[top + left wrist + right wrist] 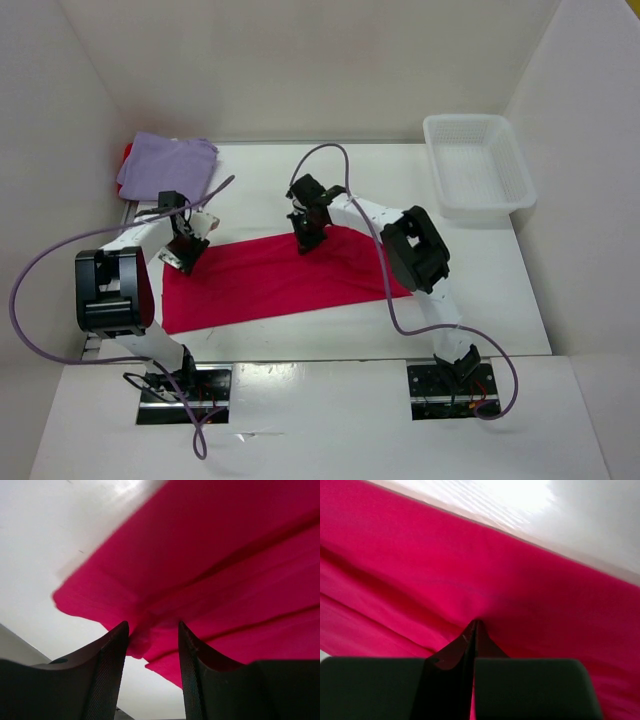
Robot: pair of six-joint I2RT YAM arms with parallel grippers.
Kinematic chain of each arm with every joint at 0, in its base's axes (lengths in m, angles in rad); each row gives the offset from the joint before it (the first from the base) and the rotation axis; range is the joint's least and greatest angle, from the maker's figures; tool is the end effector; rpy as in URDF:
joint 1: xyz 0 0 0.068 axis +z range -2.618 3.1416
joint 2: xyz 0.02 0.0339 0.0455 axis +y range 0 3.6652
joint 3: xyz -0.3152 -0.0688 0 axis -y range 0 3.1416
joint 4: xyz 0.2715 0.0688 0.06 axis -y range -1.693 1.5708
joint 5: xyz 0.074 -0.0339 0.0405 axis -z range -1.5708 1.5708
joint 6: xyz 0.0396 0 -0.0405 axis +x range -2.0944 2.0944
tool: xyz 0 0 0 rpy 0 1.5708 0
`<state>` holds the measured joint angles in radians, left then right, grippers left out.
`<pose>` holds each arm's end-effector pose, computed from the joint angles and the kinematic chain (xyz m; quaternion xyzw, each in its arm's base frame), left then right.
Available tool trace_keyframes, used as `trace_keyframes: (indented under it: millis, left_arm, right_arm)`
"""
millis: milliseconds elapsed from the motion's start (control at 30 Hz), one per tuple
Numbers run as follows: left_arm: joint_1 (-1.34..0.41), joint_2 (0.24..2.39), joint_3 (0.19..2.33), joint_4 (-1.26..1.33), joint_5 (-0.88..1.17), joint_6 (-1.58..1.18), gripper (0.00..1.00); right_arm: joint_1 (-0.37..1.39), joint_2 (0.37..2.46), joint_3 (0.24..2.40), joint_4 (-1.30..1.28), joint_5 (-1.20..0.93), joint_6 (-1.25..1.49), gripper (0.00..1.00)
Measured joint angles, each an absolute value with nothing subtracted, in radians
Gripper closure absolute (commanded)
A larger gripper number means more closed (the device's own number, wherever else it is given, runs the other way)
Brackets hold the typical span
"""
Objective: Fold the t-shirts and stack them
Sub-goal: Fold the other side of the tshirt into a rectangle
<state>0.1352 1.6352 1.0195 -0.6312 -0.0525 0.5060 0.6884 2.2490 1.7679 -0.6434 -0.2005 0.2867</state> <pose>0.3294 0.0469 0.2126 0.1777 0.9704 0.0754 0.1448 0.4081 0.3459 0.1847 -0.2153 0.9464 0.1894 0.1488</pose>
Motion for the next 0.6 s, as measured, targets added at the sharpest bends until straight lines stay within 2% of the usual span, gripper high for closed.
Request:
trace_keyframes:
  millis: [200,400,600]
  left_arm:
    - [0.129,1.634,0.994,-0.630,-0.081,0.518,0.57]
    - [0.129,1.568,1.026,-0.672,-0.020,0.530,0.72]
    - [0.129,1.474,0.963,-0.742,0.044,0.622,0.76]
  right_arm:
    - [0.688,2.226,1.713,-0.617,-0.225,0.289,1.00]
    - [0.693,2.125,1.575,-0.590,-0.229,0.276,1.00]
    - [0.694,2.076,1.490,-0.572,-0.252,0.270,1.00]
